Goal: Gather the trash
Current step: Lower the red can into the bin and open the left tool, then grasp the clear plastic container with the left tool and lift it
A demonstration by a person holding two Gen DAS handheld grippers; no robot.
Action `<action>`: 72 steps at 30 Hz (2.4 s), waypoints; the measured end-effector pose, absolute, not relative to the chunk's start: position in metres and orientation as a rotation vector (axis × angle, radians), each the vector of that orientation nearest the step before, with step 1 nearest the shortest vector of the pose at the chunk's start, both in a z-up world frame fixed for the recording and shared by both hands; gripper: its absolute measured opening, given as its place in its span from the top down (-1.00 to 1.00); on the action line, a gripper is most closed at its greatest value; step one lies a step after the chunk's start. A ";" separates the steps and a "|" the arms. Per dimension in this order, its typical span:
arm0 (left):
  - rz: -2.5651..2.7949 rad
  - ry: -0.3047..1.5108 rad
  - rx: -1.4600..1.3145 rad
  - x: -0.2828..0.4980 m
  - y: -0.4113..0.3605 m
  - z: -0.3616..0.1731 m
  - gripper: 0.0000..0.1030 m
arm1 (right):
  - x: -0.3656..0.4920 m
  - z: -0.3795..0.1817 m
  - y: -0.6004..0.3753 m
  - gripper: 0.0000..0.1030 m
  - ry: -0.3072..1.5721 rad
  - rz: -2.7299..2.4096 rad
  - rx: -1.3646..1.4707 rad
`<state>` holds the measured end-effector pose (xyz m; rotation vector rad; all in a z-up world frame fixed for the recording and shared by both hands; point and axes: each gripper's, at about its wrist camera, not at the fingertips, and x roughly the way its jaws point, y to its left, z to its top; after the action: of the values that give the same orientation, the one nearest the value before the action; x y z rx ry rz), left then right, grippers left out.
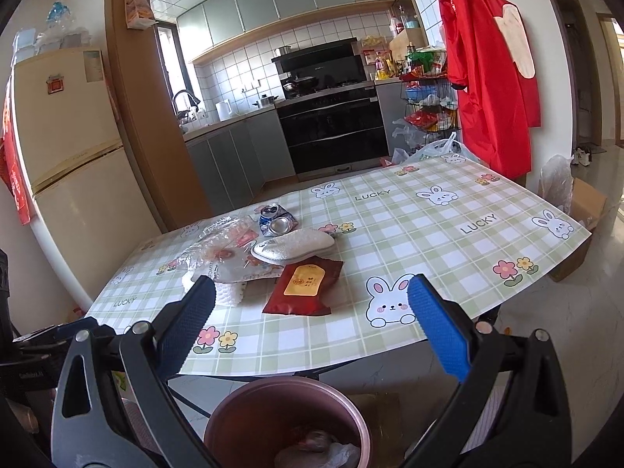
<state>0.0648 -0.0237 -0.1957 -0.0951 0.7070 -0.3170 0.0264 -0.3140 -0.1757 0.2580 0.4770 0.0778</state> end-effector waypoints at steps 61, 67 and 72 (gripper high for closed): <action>-0.108 0.931 -1.076 0.329 0.106 -0.298 -0.57 | 0.263 -0.236 -0.239 -0.89 0.828 0.196 0.024; -0.130 0.959 -1.066 0.339 0.096 -0.305 -0.49 | 0.291 -0.241 -0.229 -0.89 0.873 0.233 0.057; -0.160 0.973 -1.036 0.342 0.094 -0.301 0.17 | 0.308 -0.234 -0.233 -0.89 0.877 0.226 0.123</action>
<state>0.3417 0.0938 -0.3011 -1.0357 0.9729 -0.1600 0.3083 -0.2333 -0.2342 0.1231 0.8769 0.2256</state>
